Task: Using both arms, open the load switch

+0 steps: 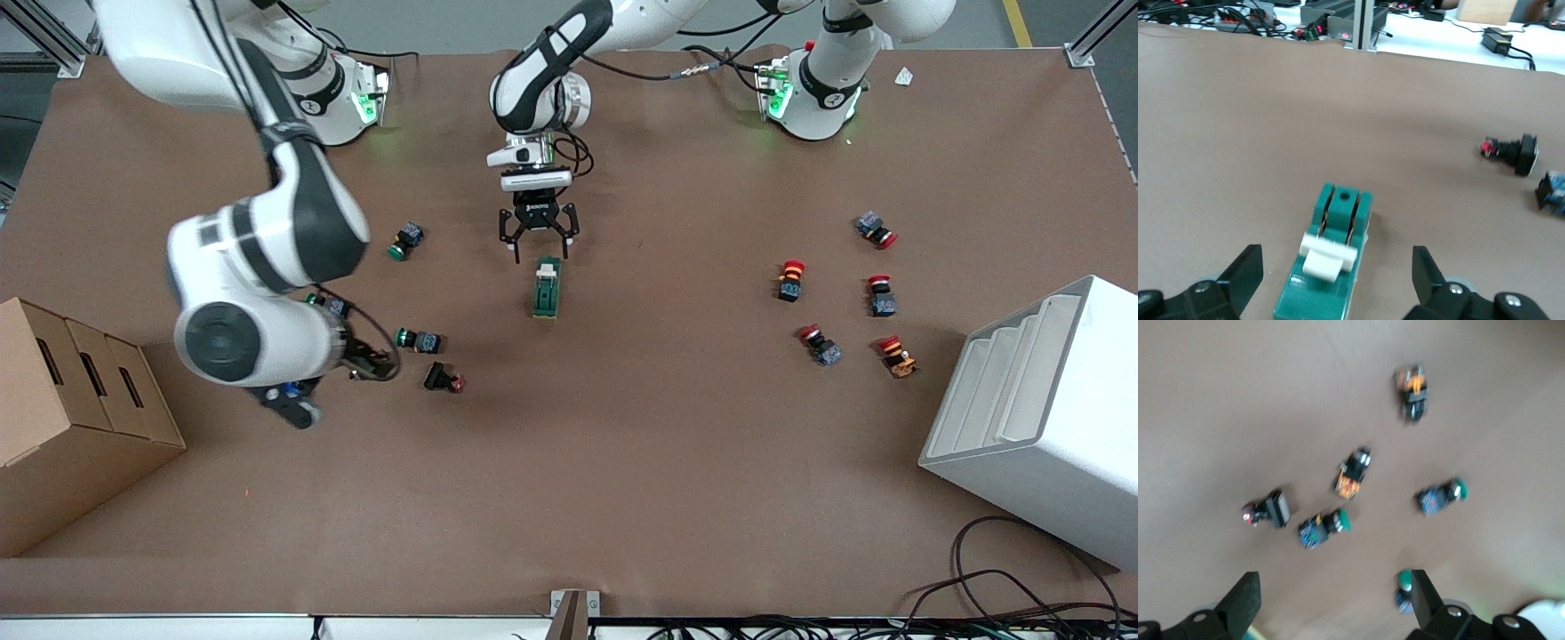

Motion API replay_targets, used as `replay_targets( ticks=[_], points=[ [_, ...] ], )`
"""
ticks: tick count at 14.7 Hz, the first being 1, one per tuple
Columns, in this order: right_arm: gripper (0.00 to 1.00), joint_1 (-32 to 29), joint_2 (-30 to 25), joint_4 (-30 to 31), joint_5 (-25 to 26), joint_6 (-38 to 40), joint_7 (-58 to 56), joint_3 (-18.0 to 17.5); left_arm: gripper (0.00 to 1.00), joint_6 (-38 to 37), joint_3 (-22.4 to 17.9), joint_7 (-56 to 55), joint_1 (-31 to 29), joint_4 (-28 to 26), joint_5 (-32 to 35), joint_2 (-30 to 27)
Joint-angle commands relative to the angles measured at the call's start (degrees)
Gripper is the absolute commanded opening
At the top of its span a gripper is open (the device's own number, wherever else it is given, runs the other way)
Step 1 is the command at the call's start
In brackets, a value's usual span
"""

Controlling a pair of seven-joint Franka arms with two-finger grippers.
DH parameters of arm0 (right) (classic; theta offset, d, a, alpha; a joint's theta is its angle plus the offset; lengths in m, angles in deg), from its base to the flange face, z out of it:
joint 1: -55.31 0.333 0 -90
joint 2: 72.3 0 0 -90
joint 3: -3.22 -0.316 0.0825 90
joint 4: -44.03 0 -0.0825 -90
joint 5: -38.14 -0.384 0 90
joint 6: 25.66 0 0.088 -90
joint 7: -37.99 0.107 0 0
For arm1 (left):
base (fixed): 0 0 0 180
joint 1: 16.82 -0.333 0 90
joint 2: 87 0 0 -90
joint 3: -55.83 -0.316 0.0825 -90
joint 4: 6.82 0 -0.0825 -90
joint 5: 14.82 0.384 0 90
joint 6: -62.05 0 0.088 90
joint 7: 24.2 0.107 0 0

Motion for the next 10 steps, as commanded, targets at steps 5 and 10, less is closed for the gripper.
replay_targets(
  ticks=[5,10],
  points=[
    [1.0,-4.0,-13.3,12.6,1.1,-6.8,-39.4,11.7,1.0,0.6,-0.4,17.9,-5.0,3.4,-20.1,-10.8],
    [1.0,-6.3,-18.3,10.6,1.4,-0.7,-47.0,14.4,1.0,0.5,-0.2,28.7,-17.3,8.1,-31.5,-14.5]
  ],
)
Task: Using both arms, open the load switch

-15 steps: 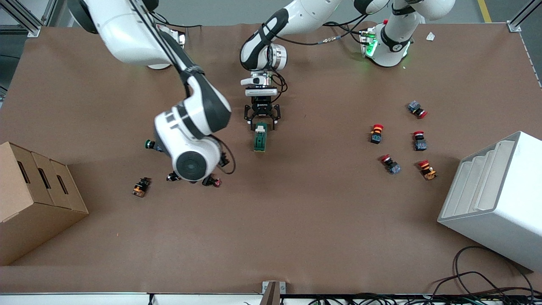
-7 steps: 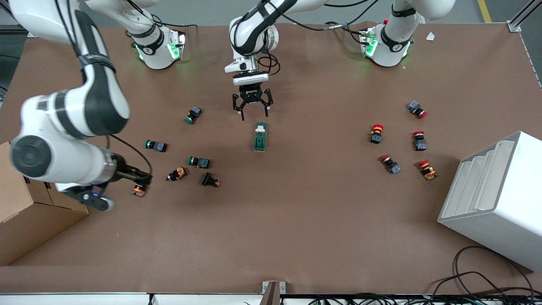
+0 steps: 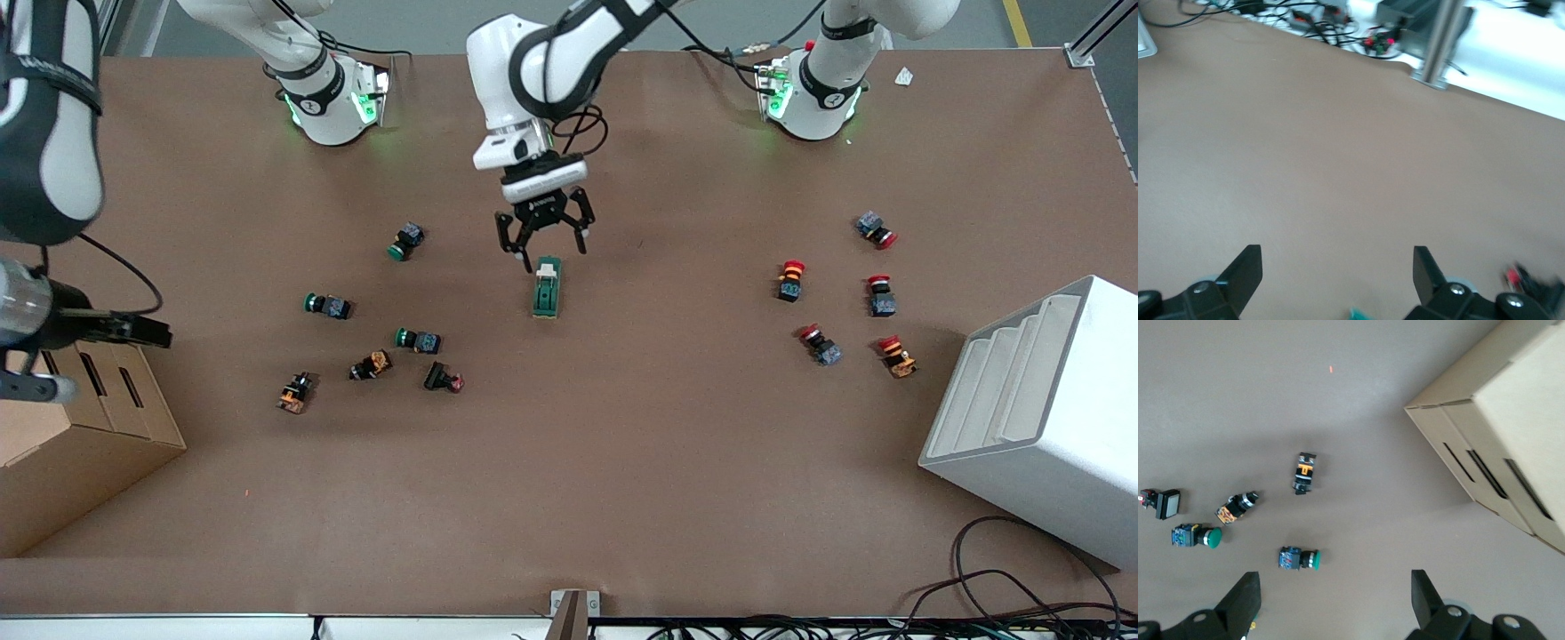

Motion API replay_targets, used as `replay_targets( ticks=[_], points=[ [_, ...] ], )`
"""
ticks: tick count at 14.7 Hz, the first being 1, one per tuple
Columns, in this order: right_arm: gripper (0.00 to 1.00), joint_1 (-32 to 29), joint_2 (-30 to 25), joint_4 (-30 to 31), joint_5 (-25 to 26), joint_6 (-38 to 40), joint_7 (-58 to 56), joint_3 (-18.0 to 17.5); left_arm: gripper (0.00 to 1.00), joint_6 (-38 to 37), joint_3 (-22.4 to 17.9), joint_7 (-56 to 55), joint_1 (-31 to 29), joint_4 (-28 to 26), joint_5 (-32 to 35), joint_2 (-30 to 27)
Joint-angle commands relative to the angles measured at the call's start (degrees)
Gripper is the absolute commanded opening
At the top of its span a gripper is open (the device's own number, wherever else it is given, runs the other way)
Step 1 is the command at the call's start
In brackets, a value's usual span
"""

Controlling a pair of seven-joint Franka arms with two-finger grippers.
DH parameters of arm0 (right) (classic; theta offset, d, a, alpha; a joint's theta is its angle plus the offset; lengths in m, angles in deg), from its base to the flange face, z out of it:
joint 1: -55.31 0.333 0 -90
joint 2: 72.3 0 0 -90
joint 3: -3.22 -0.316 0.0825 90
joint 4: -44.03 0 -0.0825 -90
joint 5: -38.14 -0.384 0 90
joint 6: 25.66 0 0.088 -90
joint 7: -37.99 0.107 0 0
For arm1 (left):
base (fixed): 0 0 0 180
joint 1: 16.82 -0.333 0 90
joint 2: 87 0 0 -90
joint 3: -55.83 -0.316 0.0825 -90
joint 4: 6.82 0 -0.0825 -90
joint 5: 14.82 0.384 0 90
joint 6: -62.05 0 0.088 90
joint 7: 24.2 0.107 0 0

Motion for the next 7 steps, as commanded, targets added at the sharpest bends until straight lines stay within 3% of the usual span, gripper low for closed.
replay_targets(
  ticks=[1,3,7],
  points=[
    [1.0,0.5,-4.4,0.5,1.2,3.2,-2.8,0.6,1.0,0.5,0.4,7.5,-7.6,2.9,-7.5,-1.7],
    [1.0,1.0,-5.1,-2.3,1.0,6.8,-6.1,3.5,1.0,0.5,0.4,15.7,-12.9,5.3,-13.7,-3.0],
    [1.0,-1.9,-7.9,-5.4,0.3,11.8,-8.5,3.3,1.0,0.4,0.8,29.0,-22.9,6.9,-19.9,-6.7]
  ],
)
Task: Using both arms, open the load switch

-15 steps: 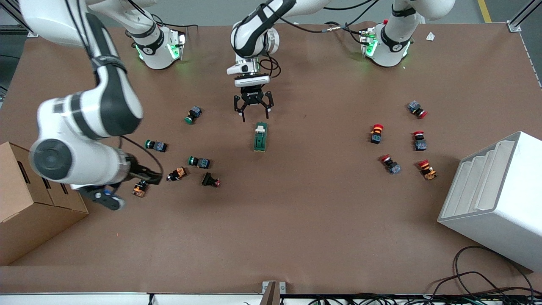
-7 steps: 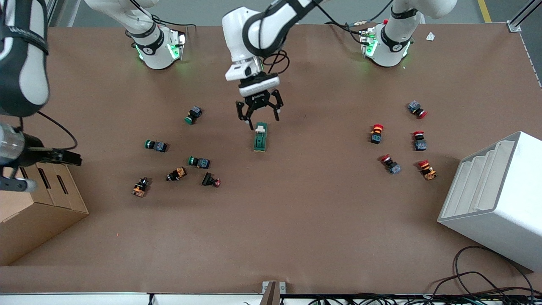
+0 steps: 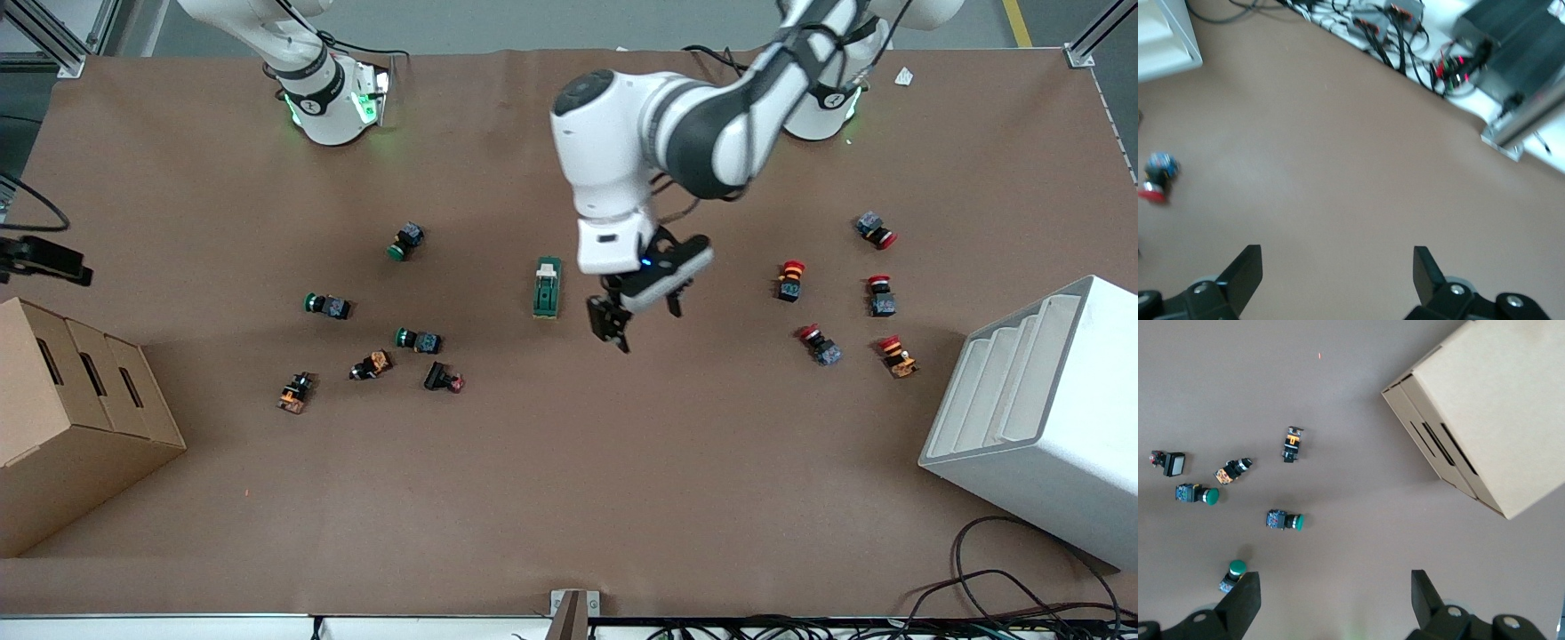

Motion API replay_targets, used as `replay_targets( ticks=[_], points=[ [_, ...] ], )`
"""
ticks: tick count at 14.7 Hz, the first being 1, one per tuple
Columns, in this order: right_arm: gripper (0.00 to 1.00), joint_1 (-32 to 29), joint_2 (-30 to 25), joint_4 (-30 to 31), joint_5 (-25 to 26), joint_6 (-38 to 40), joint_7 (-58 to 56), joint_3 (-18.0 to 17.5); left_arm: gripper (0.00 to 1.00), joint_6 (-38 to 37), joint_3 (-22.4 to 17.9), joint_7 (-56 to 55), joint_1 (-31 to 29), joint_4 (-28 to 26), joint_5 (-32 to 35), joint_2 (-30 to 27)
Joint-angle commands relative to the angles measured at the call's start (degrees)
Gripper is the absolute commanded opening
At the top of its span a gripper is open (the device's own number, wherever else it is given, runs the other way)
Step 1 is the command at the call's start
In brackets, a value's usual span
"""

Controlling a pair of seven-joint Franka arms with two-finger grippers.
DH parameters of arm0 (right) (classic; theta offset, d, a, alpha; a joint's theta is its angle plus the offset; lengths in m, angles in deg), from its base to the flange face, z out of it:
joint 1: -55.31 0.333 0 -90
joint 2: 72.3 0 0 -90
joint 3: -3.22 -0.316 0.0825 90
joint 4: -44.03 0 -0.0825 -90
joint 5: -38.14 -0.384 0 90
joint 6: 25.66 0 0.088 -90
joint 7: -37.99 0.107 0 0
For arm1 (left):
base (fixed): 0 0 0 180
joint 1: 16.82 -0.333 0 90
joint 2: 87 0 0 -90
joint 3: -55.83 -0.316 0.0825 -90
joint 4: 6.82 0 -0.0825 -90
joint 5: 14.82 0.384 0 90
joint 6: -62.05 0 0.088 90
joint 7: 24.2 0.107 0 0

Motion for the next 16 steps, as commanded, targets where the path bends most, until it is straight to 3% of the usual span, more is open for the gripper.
replay_targets(
  ticks=[1,3,9,14,16],
  points=[
    [1.0,-2.2,-3.0,-0.8,0.1,2.7,-1.2,-0.8,1.0,-0.2,0.9,10.4,-5.7,-0.3,-5.4,-3.5],
    [1.0,-4.1,-5.2,-0.8,0.5,5.3,-1.0,-3.7,1.0,-0.2,0.9,16.8,-10.1,-0.3,-11.1,-5.9],
    [1.0,-6.5,-13.1,-0.2,0.2,10.8,-0.9,-6.2,1.0,-2.4,0.6,36.7,-19.4,-0.8,-22.1,-11.3],
    [1.0,-6.1,-13.2,0.0,0.2,10.8,-0.9,-6.3,1.0,-9.8,0.2,62.1,-28.2,-1.5,-34.6,-17.3],
    [1.0,-6.1,-13.1,0.0,0.2,10.8,-0.9,-6.2,1.0,-15.2,-3.3,68.4,-28.3,-2.1,-36.2,-20.2]
  ],
)
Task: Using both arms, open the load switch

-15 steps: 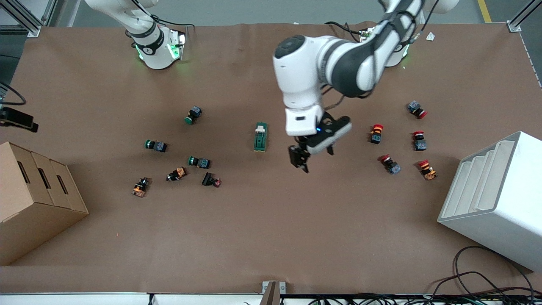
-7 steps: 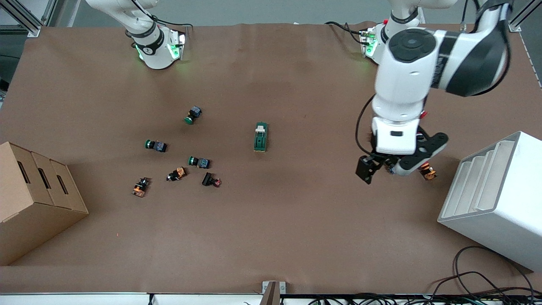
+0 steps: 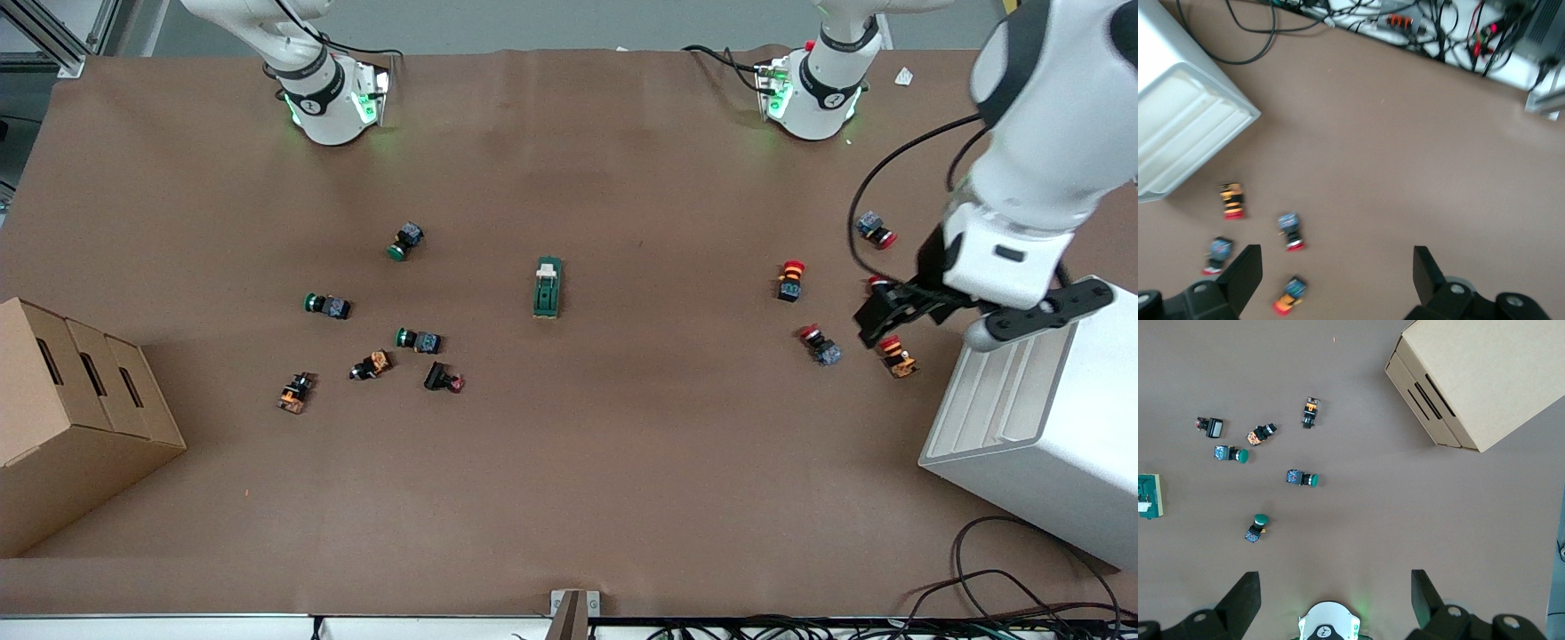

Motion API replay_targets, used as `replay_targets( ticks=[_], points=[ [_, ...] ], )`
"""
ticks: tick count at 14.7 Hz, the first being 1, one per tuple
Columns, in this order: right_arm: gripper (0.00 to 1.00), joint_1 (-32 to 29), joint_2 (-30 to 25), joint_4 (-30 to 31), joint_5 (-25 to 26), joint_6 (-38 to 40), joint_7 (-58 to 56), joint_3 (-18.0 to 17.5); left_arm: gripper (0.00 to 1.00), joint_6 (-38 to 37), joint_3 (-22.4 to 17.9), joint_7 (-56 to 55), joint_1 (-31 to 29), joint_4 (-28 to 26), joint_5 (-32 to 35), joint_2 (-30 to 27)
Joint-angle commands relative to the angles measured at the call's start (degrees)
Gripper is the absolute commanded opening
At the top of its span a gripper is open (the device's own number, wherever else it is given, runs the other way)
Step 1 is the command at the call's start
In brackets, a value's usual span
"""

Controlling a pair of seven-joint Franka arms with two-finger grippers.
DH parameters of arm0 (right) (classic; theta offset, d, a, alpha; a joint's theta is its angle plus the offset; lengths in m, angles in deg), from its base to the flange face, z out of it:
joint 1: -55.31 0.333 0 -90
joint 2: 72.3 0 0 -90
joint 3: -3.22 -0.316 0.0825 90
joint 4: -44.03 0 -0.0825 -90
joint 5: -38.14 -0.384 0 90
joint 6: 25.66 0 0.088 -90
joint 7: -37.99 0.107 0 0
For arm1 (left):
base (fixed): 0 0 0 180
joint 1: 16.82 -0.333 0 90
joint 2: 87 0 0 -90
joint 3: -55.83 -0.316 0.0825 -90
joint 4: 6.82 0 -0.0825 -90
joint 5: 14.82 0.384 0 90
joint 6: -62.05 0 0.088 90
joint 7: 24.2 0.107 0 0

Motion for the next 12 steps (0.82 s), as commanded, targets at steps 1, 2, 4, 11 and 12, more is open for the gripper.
replay_targets(
  ticks=[1,2,4,11,12],
  points=[
    [1.0,-1.1,-0.6,1.3,0.3,-0.8,-0.2,-1.1,1.0,-5.8,-2.6,8.1,-0.5,-2.3,-3.9,-4.9],
    [1.0,-1.1,-0.6,1.3,0.5,-0.9,-0.2,-1.1,1.0,-8.5,-2.4,11.2,-3.2,-2.3,-6.7,-5.9],
    [1.0,-1.1,-0.5,1.1,0.6,-0.8,-0.2,-1.1,1.0,-12.3,-2.9,18.1,-4.9,-2.8,-9.2,-8.3],
    [1.0,-0.9,-0.1,0.9,0.7,-0.3,0.3,-1.0,1.0,-16.9,-8.1,22.5,1.7,-8.3,-6.8,-15.8],
    [1.0,-0.7,-0.1,1.2,0.6,-0.2,0.2,-1.1,1.0,-16.8,-9.1,22.8,3.7,-8.9,-5.2,-16.1]
  ],
)
